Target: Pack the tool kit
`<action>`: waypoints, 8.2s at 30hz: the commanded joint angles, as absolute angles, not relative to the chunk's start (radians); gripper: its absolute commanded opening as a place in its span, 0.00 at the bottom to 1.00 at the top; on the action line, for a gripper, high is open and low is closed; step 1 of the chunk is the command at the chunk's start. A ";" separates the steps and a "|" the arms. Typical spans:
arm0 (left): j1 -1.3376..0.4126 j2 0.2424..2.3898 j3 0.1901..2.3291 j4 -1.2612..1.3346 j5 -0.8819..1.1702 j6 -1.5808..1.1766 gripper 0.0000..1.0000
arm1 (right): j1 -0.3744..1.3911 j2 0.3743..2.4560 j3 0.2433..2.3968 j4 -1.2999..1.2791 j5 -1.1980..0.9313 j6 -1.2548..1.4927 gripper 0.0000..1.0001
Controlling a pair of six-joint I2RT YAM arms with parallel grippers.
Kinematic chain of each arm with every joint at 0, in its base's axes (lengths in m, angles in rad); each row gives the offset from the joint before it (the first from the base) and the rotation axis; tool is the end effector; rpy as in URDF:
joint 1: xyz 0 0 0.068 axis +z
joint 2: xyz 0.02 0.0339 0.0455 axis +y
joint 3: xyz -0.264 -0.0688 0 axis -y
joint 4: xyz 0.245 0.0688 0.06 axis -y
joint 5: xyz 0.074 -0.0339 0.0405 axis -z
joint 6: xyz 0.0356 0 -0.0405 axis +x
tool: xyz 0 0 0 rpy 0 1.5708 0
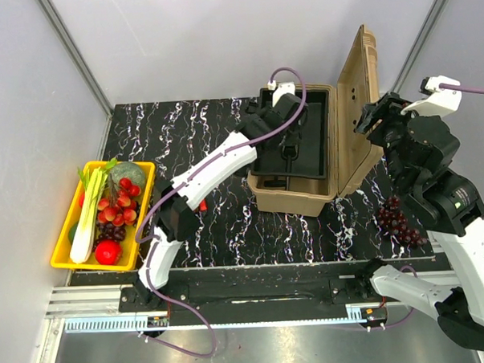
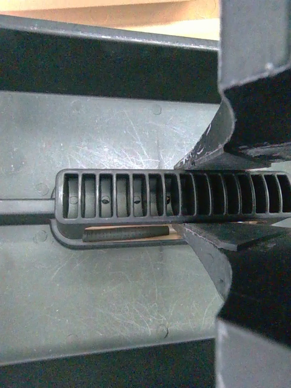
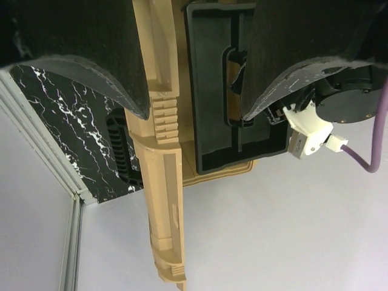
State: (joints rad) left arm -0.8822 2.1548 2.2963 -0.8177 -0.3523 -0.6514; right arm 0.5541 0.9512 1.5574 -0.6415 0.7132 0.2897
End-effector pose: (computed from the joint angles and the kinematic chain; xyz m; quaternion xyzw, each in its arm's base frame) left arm 0.3167 -0.3655 0.3605 0.0269 0.8905 -0.1817 0.4163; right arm 0.1268 0.0511 0.5138 0.1515 0.7003 0.0374 0.6966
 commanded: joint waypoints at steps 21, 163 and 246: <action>-0.934 2.244 2.342 -0.724 -0.463 -0.630 0.00 | 0.549 0.907 1.482 -0.701 0.675 0.347 0.66; -0.350 1.453 1.259 -0.465 -0.293 -0.664 0.95 | 0.560 1.692 1.531 -0.819 0.356 0.650 0.16; -0.298 1.582 0.957 -0.368 -0.273 -0.657 0.17 | 0.558 1.419 1.565 -0.658 0.506 0.488 0.84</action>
